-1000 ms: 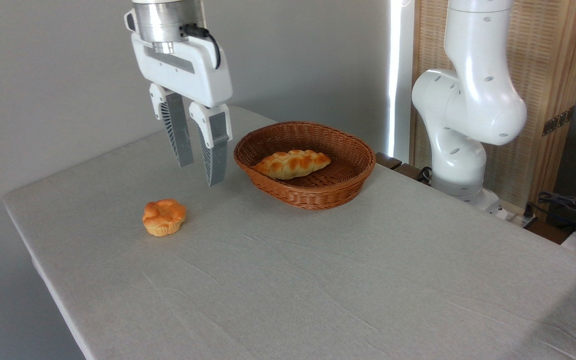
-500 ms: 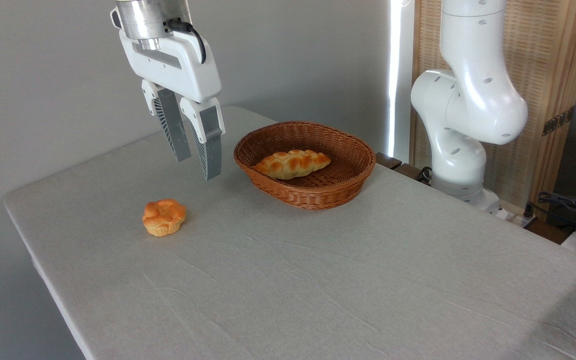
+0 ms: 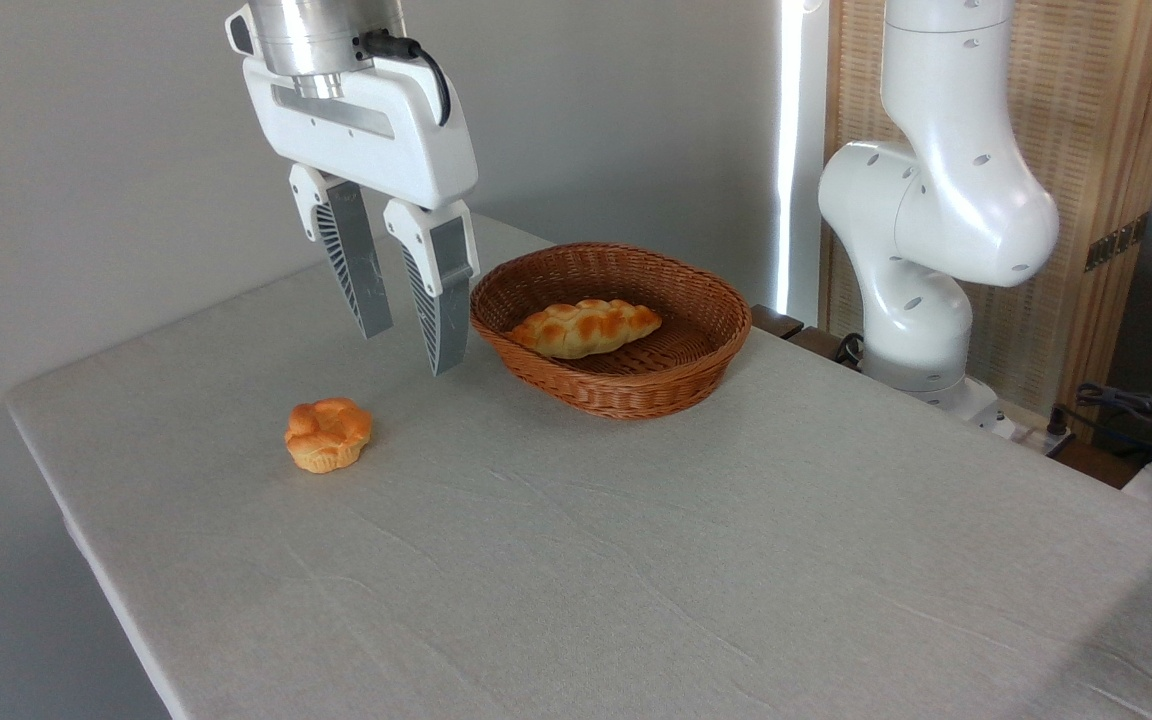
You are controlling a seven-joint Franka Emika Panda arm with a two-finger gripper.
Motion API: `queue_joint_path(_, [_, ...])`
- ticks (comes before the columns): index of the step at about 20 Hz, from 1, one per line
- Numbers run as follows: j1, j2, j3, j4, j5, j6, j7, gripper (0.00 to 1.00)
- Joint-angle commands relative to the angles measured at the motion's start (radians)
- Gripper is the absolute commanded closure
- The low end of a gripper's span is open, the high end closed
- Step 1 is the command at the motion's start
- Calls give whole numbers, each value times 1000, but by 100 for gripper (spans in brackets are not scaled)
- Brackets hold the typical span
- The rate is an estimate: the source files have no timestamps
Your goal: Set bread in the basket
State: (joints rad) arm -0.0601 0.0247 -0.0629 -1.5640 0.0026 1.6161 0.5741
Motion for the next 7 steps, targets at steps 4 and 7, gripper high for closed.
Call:
queue_joint_path(4, [5, -58, 2, -76, -6, 39, 20, 0])
queue_joint_path(7, [6, -58, 2, -76, -6, 39, 20, 0])
